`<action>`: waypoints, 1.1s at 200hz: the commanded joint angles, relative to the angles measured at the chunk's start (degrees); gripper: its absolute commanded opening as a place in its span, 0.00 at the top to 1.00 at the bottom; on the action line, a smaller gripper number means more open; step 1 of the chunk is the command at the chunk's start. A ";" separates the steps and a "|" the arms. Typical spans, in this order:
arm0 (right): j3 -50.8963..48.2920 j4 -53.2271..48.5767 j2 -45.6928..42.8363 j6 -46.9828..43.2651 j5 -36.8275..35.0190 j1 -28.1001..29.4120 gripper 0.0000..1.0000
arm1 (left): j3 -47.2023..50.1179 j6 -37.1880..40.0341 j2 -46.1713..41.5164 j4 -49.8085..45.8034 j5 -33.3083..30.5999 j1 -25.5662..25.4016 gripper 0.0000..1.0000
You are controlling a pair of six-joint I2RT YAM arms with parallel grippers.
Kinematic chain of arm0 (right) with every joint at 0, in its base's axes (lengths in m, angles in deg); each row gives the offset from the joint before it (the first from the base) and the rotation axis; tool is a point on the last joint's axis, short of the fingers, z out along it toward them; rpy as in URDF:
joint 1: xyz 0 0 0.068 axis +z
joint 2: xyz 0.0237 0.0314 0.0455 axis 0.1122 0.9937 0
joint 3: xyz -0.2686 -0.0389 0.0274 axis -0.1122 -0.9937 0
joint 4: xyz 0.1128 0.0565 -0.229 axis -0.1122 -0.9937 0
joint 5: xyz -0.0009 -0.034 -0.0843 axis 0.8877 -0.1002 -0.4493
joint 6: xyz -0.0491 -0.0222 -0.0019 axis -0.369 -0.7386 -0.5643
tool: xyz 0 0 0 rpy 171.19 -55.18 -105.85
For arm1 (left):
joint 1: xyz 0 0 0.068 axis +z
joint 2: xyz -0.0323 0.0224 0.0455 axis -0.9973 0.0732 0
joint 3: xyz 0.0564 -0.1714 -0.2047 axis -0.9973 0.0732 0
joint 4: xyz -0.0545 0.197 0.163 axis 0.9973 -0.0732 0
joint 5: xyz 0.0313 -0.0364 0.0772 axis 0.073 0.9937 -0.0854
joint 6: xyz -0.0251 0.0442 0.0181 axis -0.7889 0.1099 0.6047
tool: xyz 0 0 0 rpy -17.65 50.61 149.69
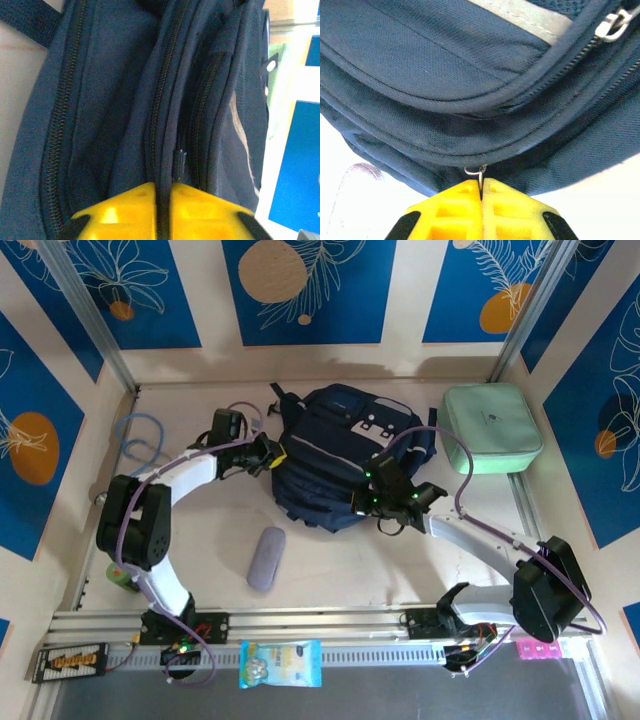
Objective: Pack the student bag
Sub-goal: Zip the student bag at the center of the table.
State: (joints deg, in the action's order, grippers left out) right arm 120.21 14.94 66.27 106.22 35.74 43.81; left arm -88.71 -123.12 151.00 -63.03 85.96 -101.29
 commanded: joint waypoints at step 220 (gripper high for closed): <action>22.42 11.38 24.64 -8.85 15.41 5.91 1.00 | 3.32 -6.77 -1.55 4.12 0.68 -1.43 0.60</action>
State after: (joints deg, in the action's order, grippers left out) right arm 140.54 24.56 90.71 98.95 47.67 48.46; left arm -83.50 -129.61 148.43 -59.51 85.87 -102.33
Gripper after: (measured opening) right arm 0.058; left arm 0.407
